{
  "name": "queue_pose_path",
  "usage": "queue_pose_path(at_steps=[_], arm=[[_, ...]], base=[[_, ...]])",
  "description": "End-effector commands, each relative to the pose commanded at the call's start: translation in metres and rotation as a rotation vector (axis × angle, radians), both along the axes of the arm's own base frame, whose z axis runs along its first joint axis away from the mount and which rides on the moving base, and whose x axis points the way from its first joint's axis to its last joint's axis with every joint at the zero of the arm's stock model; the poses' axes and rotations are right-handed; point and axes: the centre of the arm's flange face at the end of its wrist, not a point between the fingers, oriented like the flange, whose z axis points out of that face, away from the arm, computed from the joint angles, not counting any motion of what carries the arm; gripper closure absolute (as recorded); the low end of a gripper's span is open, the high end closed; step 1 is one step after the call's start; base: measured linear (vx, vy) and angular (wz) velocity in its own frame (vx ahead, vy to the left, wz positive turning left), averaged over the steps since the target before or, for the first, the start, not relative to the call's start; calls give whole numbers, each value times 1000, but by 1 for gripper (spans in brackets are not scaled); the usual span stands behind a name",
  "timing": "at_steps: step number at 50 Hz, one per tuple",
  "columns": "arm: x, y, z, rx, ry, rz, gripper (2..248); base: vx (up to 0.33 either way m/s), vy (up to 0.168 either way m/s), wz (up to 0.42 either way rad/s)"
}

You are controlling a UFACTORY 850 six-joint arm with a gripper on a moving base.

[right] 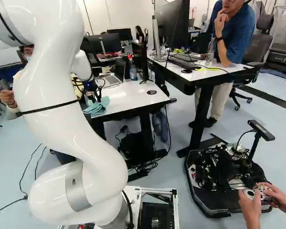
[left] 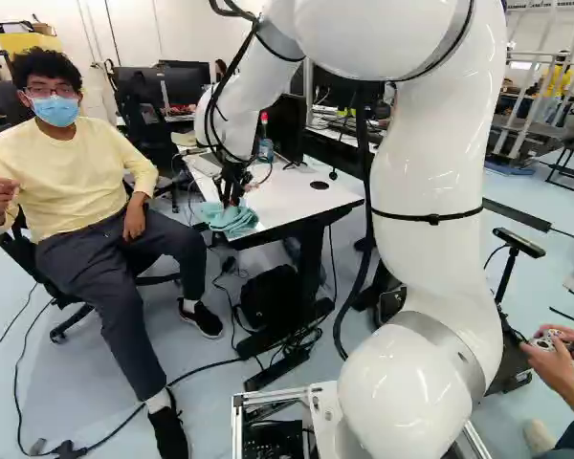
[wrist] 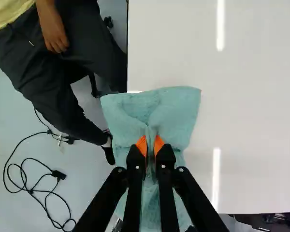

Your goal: Clean the table with the green towel

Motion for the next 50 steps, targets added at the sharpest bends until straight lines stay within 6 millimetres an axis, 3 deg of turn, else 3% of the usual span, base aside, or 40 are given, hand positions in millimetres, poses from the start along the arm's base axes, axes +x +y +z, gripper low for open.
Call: queue_pose_path(at_steps=[37,50], arm=[[-3,-1,-1,-15,35,2,211],[-13,-1,-1,-17,39,10,211]], base=[[0,0,0],[0,0,0]])
